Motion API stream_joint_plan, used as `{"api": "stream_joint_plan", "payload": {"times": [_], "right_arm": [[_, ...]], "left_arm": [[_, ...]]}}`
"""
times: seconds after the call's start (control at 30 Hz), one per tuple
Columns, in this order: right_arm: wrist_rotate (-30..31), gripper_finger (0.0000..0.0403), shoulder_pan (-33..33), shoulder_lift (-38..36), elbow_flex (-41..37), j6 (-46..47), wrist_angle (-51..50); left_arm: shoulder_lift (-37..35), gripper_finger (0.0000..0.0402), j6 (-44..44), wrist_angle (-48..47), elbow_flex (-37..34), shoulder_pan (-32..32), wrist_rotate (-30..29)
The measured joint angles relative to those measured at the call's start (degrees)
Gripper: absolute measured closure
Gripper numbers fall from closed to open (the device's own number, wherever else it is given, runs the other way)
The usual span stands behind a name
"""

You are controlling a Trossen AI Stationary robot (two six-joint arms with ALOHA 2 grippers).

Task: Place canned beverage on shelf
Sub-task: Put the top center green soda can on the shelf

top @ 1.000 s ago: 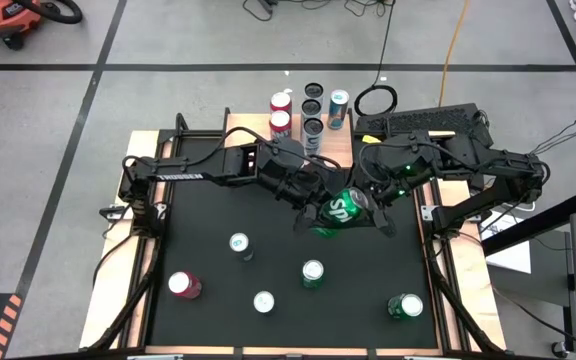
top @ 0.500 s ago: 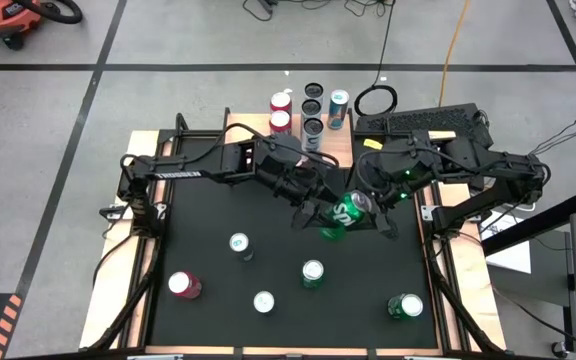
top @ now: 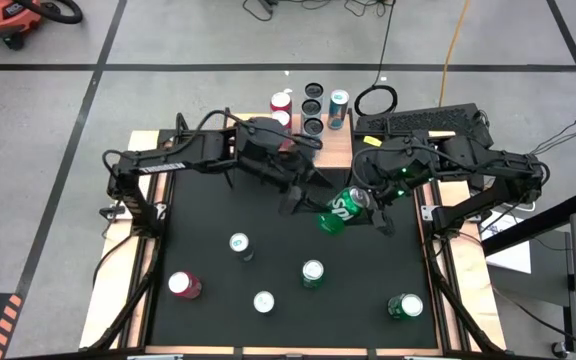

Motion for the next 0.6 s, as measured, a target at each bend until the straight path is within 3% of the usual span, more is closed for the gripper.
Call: {"api": "stream_joint_plan", "payload": {"times": [0.23,0.6], "right_arm": [[0.0,0.0113,0.0,0.0,0.0,-0.2,0.3],[1.5,0.0113,0.1,0.1,0.0,-0.2,0.9]], "left_arm": [[-0.3,0.0003,2.1,-10.3,-0.2,-0.8,-4.8],[2.9,0.0003,1.9,-7.9,-0.2,-2.5,-8.3]]}}
